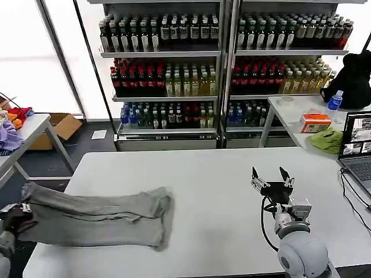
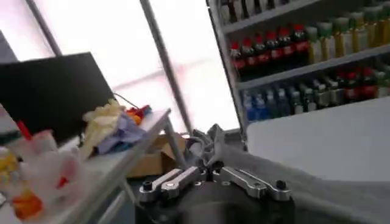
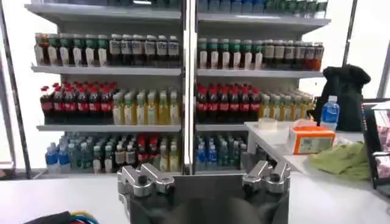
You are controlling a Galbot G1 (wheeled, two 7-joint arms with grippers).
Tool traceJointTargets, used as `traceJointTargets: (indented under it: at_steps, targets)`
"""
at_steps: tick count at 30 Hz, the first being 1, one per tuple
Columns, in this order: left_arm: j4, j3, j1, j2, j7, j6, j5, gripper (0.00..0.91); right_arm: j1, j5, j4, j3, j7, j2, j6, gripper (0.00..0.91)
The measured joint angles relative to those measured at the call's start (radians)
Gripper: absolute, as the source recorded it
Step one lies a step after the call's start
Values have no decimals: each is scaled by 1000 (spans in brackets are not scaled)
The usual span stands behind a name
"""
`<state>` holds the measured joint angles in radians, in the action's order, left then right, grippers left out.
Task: Fold and organize the clothes.
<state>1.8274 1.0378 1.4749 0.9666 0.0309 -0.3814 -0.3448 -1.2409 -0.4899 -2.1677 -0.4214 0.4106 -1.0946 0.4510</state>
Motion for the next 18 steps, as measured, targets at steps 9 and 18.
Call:
traceJointTargets:
  at_steps: [9, 18]
  targets:
    - [82, -51, 1, 16, -25, -34, 23, 0, -11, 6, -9, -8, 4, -10, -1, 907]
    - [186, -245, -24, 140, -76, -86, 22, 0, -41, 18, -31, -30, 7, -22, -1, 907]
